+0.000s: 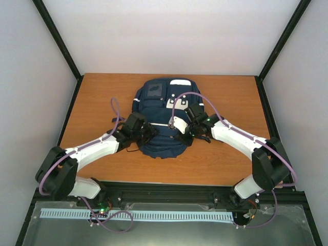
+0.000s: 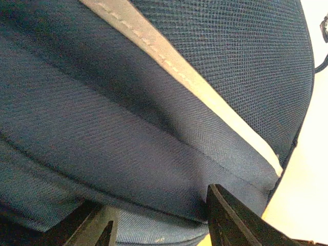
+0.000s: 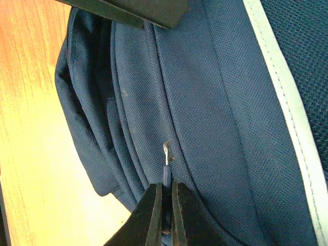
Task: Pack the student bag
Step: Zip the student bag at the center of the board.
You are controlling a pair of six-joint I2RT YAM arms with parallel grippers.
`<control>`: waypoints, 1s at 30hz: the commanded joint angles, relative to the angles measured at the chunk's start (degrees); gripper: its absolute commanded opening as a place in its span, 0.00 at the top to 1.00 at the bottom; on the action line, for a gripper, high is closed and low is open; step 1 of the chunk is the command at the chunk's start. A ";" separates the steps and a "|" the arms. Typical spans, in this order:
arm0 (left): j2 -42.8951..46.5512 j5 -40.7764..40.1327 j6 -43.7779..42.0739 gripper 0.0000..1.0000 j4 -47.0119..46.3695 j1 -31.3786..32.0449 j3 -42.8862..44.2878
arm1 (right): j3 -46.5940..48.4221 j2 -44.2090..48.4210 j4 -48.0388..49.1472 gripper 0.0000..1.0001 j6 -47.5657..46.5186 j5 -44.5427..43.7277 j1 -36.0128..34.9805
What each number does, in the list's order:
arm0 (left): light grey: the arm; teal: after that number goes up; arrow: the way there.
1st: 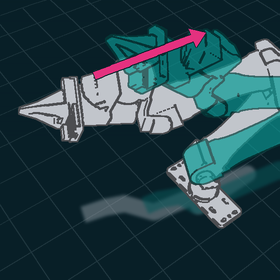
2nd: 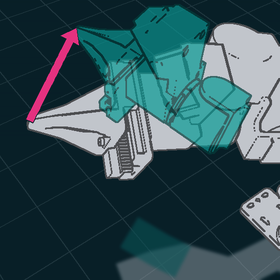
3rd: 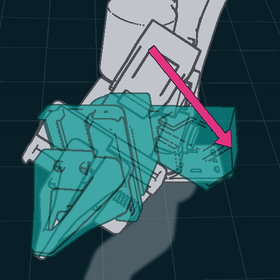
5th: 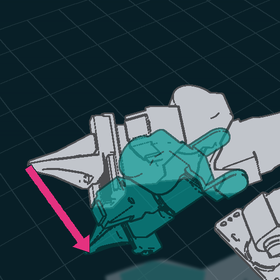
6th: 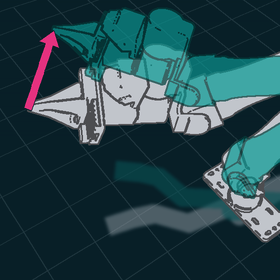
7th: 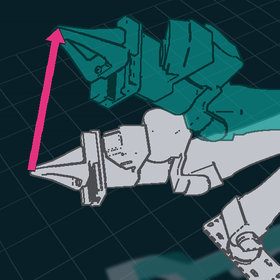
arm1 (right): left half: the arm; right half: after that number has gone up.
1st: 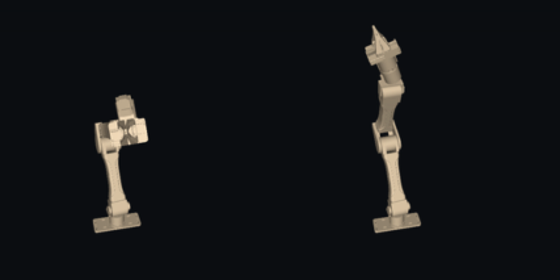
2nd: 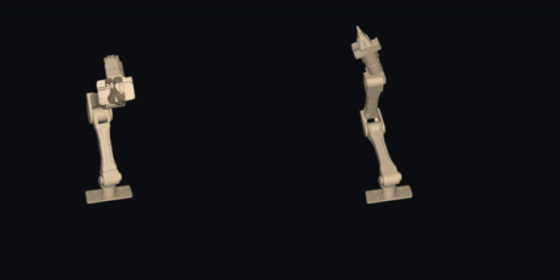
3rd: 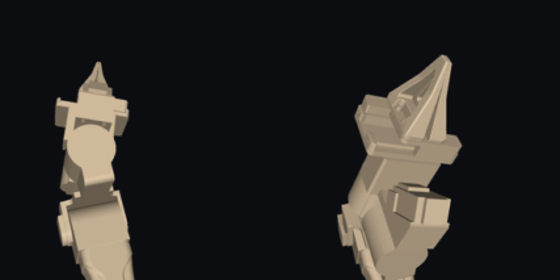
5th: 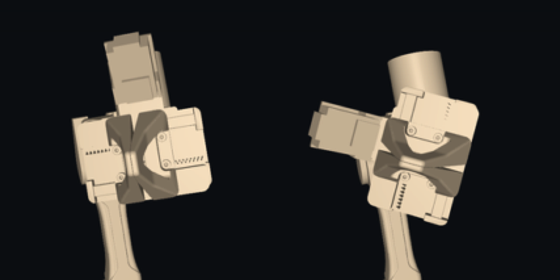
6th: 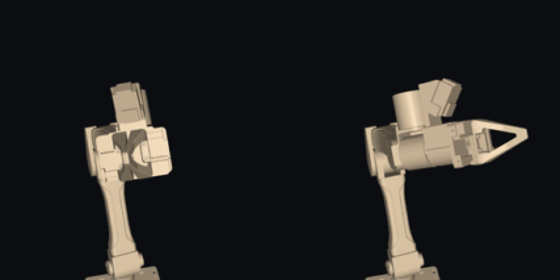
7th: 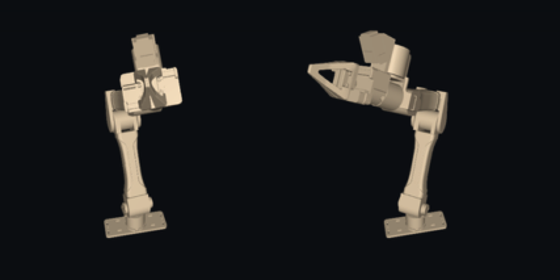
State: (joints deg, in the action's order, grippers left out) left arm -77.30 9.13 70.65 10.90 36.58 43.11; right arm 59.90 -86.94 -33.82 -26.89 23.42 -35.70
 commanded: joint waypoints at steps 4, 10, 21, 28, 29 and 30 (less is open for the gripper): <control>-3.32 -1.83 2.56 0.67 -6.04 0.95 2.71 | -0.45 1.26 2.22 0.97 -0.16 1.50 -0.60; -3.17 -3.67 1.08 0.85 -6.19 0.96 2.67 | -0.05 1.40 -0.63 0.97 -1.71 3.02 -0.27; 0.33 -6.73 -2.30 0.94 -3.07 0.95 1.86 | -1.29 5.77 -5.25 0.97 -6.00 4.61 9.61; 1.33 -6.82 -2.61 0.97 -2.90 0.91 0.66 | -1.30 5.68 -6.01 0.97 -9.19 4.14 17.38; 1.41 -6.89 -2.58 0.97 -2.85 0.95 0.55 | -1.19 5.61 -5.93 0.97 -9.56 4.24 18.32; 1.51 -6.95 -2.73 0.97 -2.82 0.94 0.56 | -1.00 5.42 -5.93 0.97 -9.76 4.41 19.25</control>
State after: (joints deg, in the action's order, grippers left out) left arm -77.71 5.08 71.02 7.16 37.63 43.59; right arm 58.35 -82.87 -40.36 -34.26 29.06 -20.27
